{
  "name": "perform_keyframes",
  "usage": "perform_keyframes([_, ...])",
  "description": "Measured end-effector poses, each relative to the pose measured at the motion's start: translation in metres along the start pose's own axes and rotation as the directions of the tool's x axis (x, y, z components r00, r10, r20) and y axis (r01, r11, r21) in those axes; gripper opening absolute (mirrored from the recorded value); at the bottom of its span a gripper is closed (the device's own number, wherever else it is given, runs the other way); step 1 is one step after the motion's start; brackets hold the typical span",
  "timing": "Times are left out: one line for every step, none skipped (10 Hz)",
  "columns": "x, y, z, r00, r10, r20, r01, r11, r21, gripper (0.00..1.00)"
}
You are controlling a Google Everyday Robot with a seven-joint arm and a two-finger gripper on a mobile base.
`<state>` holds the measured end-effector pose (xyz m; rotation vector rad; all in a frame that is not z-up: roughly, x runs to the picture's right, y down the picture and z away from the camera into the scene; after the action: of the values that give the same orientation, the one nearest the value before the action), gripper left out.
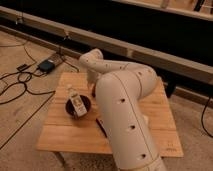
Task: Place the pepper in the ceramic cup
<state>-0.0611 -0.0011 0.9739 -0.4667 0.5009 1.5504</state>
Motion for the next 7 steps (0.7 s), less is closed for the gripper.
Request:
perform_keyframes([-0.004,0.001,0.005,1.0,-0.003,0.0,0.003,1.0,-0.006,0.65])
perform_keyframes([-0.008,0.002,0.01,1.0,-0.006,-0.002,0.006,1.0,-0.011,0.65])
perform_keyframes([-0.01,0.002,0.014,1.0,-0.008,-0.005,0.008,1.0,-0.014,0.65])
perform_keyframes([-0.012,0.003,0.02,1.0,-0.011,-0.012,0.011,1.0,-0.015,0.65])
perform_keyframes([-0.013,0.003,0.025,1.0,-0.014,-0.017,0.014,1.0,-0.017,0.65])
perform_keyframes([-0.014,0.003,0.028,1.0,-0.017,-0.022,0.016,1.0,-0.018,0.65])
perform_keyframes([-0.015,0.003,0.03,1.0,-0.018,-0.024,0.017,1.0,-0.02,0.65])
